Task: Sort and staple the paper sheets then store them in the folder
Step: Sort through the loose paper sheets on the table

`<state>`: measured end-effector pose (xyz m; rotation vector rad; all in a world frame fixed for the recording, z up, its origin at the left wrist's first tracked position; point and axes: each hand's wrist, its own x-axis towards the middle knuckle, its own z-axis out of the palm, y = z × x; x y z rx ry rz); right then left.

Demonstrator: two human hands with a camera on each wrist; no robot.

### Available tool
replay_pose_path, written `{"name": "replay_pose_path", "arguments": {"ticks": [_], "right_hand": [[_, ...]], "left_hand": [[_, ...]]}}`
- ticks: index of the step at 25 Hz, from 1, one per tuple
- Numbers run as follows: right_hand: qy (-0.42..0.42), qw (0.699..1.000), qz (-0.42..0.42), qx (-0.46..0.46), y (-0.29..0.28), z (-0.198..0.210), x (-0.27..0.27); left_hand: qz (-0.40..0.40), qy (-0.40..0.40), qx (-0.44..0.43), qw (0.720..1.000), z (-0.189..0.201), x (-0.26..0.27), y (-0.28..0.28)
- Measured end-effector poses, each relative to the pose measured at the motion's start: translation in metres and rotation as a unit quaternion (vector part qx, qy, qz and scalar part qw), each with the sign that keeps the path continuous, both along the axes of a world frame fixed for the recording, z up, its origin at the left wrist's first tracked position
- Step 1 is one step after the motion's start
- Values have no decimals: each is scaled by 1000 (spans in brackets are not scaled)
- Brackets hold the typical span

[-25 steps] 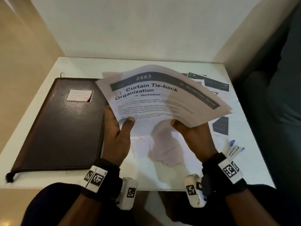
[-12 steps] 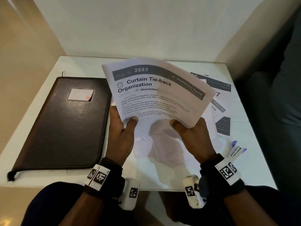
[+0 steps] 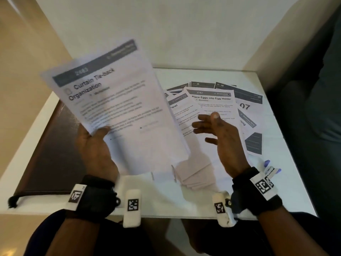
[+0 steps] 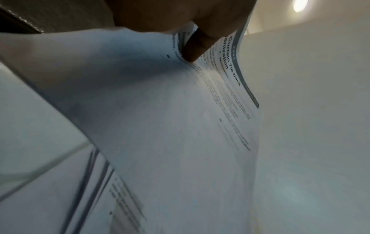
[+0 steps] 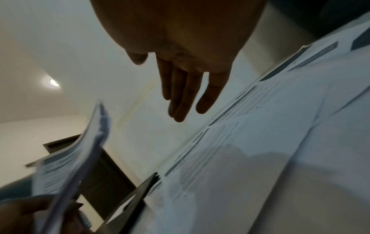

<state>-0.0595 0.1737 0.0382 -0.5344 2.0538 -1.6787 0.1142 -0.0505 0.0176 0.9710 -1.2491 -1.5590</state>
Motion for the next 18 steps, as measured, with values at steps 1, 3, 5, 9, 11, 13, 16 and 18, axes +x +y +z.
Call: {"name": "replay_pose_path", "arguments": {"ticks": [1, 3, 5, 9, 11, 13, 16, 18], "right_hand": [[42, 997, -22, 54, 3, -9, -14], [118, 974, -35, 192, 9, -28, -37], [142, 945, -20, 294, 10, -43, -51], [185, 894, 14, 407, 5, -59, -46], [211, 865, 27, 455, 3, -65, -42], [225, 851, 30, 473, 1, -67, -41], [212, 850, 29, 481, 1, -65, -44], [200, 854, 23, 480, 2, -65, -45]], "left_hand": [[4, -8, 16, 1000, 2, 2, -3], [-8, -2, 61, 998, 0, 7, -5], [0, 9, 109, 994, -3, 7, -8], [1, 82, 237, 968, -3, 7, -13], [-15, 127, 287, 949, 0, 7, -11], [-31, 150, 299, 942, 3, 7, -8], [-37, 152, 281, 947, 12, 4, -4], [-31, 160, 274, 948, 13, 2, -1]]}}
